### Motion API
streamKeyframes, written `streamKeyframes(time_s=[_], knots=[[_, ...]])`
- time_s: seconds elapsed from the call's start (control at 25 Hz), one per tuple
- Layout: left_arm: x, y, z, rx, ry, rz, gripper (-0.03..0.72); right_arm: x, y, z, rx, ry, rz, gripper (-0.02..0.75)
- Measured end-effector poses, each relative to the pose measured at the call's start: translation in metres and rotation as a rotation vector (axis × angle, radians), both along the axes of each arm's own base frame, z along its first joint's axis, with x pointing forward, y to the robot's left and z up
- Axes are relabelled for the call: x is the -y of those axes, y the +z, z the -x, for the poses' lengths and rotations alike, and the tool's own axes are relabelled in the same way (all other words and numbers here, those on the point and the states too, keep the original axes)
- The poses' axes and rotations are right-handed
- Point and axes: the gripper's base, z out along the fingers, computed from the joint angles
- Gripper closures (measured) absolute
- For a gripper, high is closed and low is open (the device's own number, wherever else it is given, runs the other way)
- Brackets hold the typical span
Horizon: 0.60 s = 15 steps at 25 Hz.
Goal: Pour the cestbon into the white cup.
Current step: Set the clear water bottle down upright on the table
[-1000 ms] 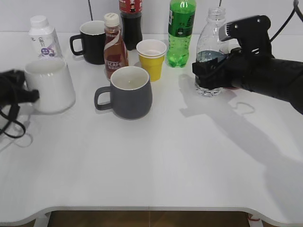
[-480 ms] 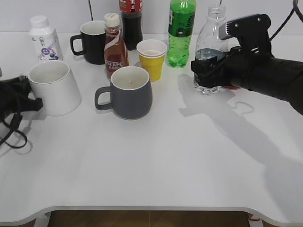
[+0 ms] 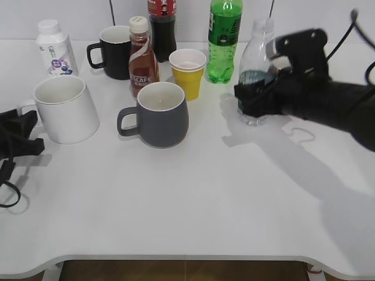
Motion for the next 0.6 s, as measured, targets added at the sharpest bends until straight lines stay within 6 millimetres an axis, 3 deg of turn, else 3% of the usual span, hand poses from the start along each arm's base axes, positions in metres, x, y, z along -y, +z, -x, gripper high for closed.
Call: streamKeyframes(time_s=[0.2, 0.6], knots=[[-0.001, 0.005, 0.014, -0.026, 0.0, -0.005, 0.449, -0.003, -0.024, -0.003, -0.031, 0.006, -0.021, 0.268], [-0.001, 0.021, 0.023, 0.013, 0.0, -0.005, 0.449, -0.002, -0.034, 0.013, 0.004, 0.06, -0.067, 0.242]])
